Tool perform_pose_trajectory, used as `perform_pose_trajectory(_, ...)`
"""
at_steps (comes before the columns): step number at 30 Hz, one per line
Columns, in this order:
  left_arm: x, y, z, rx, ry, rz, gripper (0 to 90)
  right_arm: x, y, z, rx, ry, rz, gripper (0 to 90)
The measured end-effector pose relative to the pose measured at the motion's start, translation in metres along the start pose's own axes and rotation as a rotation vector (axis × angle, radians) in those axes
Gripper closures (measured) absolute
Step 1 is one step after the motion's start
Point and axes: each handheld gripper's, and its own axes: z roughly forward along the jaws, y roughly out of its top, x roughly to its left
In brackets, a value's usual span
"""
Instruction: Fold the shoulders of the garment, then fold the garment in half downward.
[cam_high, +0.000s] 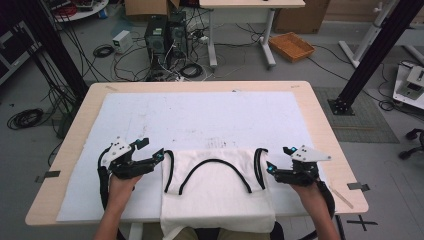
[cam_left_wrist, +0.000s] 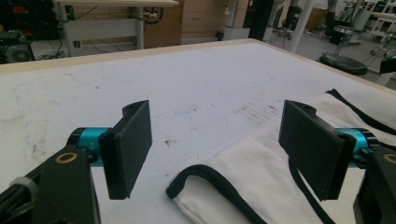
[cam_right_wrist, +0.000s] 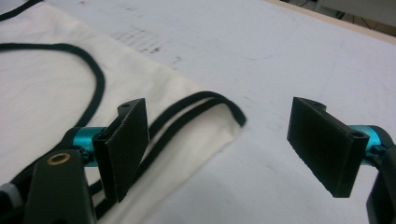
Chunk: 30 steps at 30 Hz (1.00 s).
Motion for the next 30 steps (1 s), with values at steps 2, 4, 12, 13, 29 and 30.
perform_pose_trajectory(2, -0.001, -0.002, -0.001, -0.001, -0.009, 0.015, 25.8, -0.008, -0.004, -0.002, 0.007, -0.014, 0.012, 20.5)
perform_pose_trajectory(4, -0.002, -0.004, -0.002, -0.004, -0.019, 0.022, 25.8, -0.016, -0.008, -0.006, 0.009, -0.019, 0.025, 20.5)
perform_pose_trajectory(12, 0.0, -0.009, -0.005, 0.001, -0.013, 0.021, 25.8, -0.027, -0.02, -0.01, 0.0, -0.035, 0.059, 20.6)
perform_pose_trajectory(13, 0.0, -0.009, -0.006, 0.0, -0.012, 0.022, 25.8, -0.027, -0.02, -0.01, 0.002, -0.034, 0.061, 20.5)
perform_pose_trajectory(29, -0.001, -0.01, -0.006, 0.006, -0.007, 0.024, 25.8, -0.023, -0.018, -0.01, -0.012, -0.041, 0.061, 20.5)
perform_pose_trajectory(30, -0.001, -0.01, -0.006, 0.008, -0.007, 0.025, 25.8, -0.024, -0.018, -0.009, -0.011, -0.043, 0.062, 20.5)
